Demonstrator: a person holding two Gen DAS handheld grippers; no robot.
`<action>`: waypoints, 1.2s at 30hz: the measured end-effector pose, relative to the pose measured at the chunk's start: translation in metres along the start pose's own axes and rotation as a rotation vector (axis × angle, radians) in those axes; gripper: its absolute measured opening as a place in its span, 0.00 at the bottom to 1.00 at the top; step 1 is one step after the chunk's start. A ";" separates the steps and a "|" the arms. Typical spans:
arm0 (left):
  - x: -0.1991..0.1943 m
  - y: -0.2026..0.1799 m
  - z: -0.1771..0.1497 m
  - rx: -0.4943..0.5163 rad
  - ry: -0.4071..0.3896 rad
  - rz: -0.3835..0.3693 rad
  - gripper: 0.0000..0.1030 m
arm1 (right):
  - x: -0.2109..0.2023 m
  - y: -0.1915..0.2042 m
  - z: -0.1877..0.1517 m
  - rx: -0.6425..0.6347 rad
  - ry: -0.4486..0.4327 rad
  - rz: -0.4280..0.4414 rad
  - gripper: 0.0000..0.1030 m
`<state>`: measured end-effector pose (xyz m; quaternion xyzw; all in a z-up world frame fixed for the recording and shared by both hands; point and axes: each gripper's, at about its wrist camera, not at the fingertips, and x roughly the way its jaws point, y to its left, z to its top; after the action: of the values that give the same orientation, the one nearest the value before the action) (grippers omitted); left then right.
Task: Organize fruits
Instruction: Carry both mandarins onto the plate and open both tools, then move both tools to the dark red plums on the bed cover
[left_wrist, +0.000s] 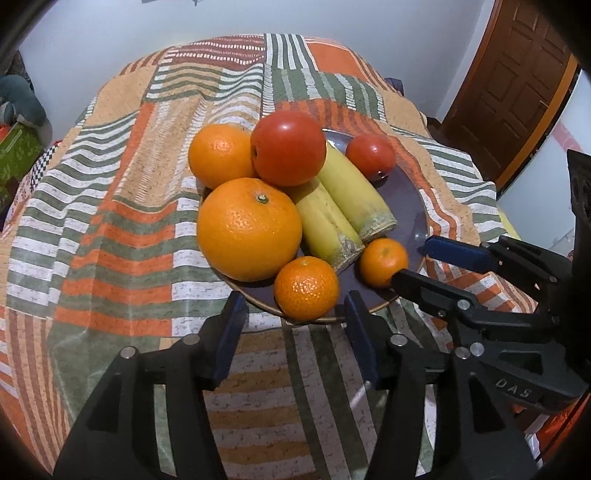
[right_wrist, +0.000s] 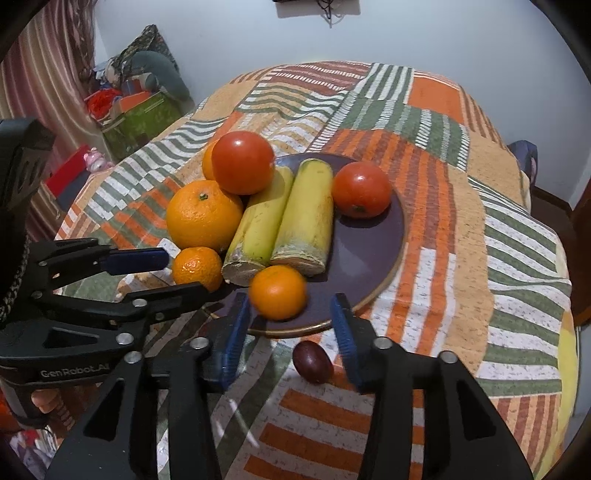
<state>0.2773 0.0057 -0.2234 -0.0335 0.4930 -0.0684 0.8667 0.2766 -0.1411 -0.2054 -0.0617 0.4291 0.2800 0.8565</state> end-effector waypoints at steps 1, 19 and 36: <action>-0.003 0.000 0.000 0.001 -0.006 0.000 0.59 | -0.002 -0.002 0.000 0.007 -0.001 0.001 0.43; -0.008 -0.027 -0.020 0.048 0.044 -0.022 0.66 | -0.027 -0.027 -0.028 0.081 0.021 0.003 0.44; 0.017 -0.039 -0.019 0.073 0.066 -0.066 0.33 | 0.001 -0.009 -0.028 -0.013 0.041 -0.002 0.24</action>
<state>0.2659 -0.0354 -0.2424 -0.0160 0.5171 -0.1160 0.8479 0.2622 -0.1581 -0.2250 -0.0734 0.4447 0.2805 0.8474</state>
